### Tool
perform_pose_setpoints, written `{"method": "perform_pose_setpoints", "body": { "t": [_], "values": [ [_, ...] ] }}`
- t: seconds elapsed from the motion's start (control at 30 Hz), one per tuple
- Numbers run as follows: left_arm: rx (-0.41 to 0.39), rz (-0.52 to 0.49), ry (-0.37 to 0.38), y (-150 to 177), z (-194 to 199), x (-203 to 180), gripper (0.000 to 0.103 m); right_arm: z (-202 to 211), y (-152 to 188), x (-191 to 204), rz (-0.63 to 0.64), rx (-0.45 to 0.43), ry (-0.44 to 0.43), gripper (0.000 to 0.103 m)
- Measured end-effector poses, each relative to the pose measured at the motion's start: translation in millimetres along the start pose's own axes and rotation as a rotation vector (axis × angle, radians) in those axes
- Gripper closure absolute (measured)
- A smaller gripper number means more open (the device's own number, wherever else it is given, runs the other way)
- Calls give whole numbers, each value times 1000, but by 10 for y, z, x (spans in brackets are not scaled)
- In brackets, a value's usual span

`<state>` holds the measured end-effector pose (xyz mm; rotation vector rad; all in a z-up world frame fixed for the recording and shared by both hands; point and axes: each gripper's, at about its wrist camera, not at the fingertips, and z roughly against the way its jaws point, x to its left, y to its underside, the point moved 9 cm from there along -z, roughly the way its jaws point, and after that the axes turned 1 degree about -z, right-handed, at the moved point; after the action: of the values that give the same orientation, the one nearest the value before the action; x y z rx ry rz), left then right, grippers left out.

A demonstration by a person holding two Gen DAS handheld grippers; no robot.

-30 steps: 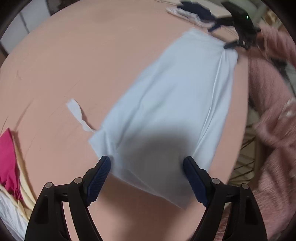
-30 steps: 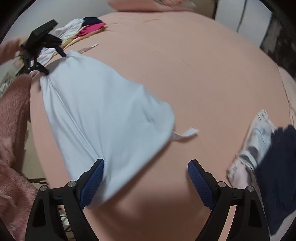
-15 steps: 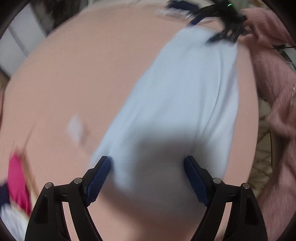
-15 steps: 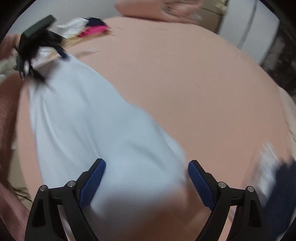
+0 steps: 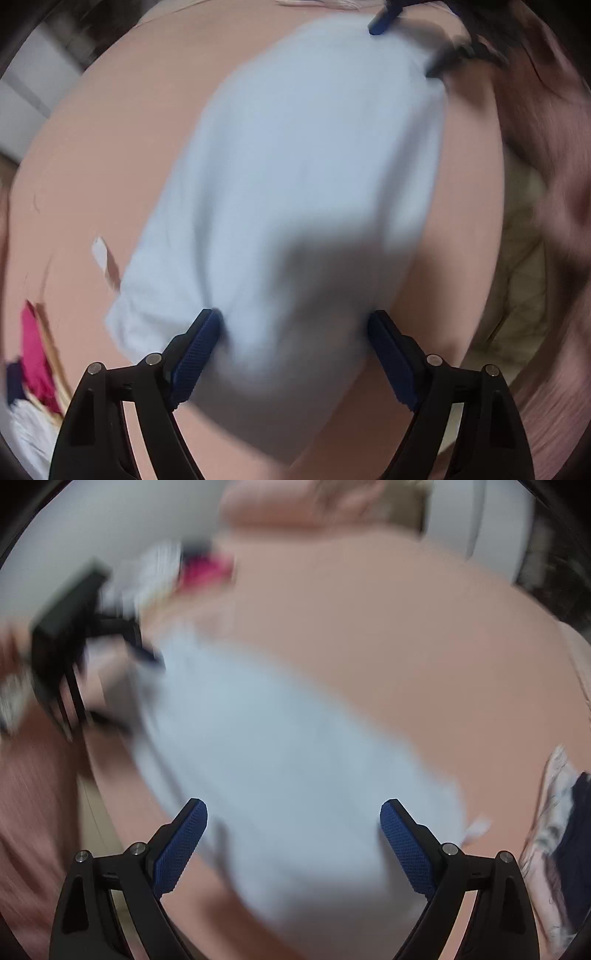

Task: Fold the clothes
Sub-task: 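Push the folded shirt edges square with both grippers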

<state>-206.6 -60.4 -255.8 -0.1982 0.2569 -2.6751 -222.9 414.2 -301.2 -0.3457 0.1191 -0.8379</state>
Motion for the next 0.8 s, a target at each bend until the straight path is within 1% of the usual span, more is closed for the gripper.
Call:
{"method": "perform_pose_setpoints", "body": {
  "t": [0.07,0.1,0.13,0.17,0.23,0.33,0.37,0.43,0.47,0.53,0.6,0.63,0.7,0.73,0.77,0.8],
  "values": [
    [30,9,-12,129,67,63,21,-21,270,-165,-34,31,32,10],
    [38,27,-18,170,106,108,20,47,369,-276,-83,35,48,9],
    [16,100,-28,113,169,210,21,102,435,-379,-150,47,56,9],
    [-11,172,-36,42,232,305,21,148,398,-412,-205,37,61,9],
    [-111,290,-34,-250,341,389,20,229,156,-347,-275,-21,78,9],
    [-261,387,-61,-792,418,338,20,328,-175,-249,-361,-104,95,9],
    [-292,416,-82,-945,401,316,20,310,-233,-198,-363,-125,83,9],
    [-314,498,-160,-1105,332,354,20,186,-421,-24,-405,-154,62,9],
    [-320,573,-209,-1133,273,385,20,115,-486,33,-435,-165,78,9],
    [-336,728,-301,-1151,169,436,20,-12,-518,73,-498,-188,166,9],
    [-382,908,-320,-926,165,421,20,-148,-534,176,-549,-219,249,9],
    [-395,968,-326,-803,164,404,20,-240,-558,274,-569,-220,280,9],
    [-380,1013,-365,-845,-50,302,20,-259,-467,291,-568,-242,320,9],
    [-375,978,-388,-759,-92,267,20,-239,-398,270,-560,-256,336,9],
    [-385,937,-414,-759,-124,249,20,-218,-329,248,-552,-270,352,9],
    [-401,900,-428,-829,-146,239,20,-233,-301,263,-529,-277,366,8]
  ]
}}
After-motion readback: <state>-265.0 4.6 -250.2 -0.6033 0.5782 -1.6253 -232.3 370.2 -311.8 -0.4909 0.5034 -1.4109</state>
